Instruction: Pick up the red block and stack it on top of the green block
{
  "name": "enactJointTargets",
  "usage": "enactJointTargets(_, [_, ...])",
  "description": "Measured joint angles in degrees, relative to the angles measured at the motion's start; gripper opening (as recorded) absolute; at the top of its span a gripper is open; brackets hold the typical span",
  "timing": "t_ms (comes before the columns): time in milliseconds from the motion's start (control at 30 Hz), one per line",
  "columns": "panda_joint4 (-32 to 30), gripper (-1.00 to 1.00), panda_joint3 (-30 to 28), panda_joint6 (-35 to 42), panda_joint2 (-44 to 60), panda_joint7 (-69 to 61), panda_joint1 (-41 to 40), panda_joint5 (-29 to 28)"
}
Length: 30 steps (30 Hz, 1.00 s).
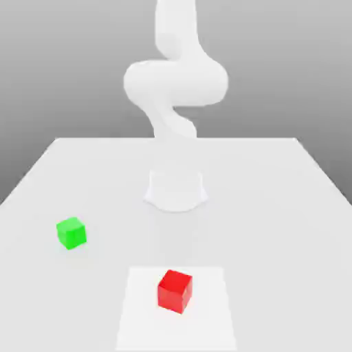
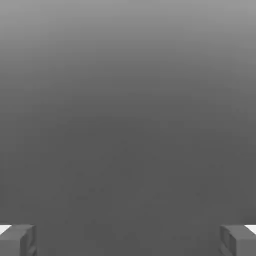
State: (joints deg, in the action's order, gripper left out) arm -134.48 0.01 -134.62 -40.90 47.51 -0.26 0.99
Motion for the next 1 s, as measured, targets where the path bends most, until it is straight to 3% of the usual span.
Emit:
enactJointTargets(367, [-12.6, 0.0, 1.7, -13.4, 23.6, 9.3, -1.4, 2.7])
enactJointTargets(633, [-21.5, 0.0, 2.6, -23.0, 40.1, 19.4, -2.4, -0.2])
enactJointTargets(867, [-21.1, 0.0, 1.3, -34.7, 54.6, 22.5, -1.7, -2.7])
enactJointTargets(900, [-21.0, -1.0, 1.2, -35.7, 55.8, 22.6, -1.6, -2.8])
enactJointTargets(1000, [-21.0, -1.0, 1.2, -35.7, 55.8, 22.6, -1.6, -2.9])
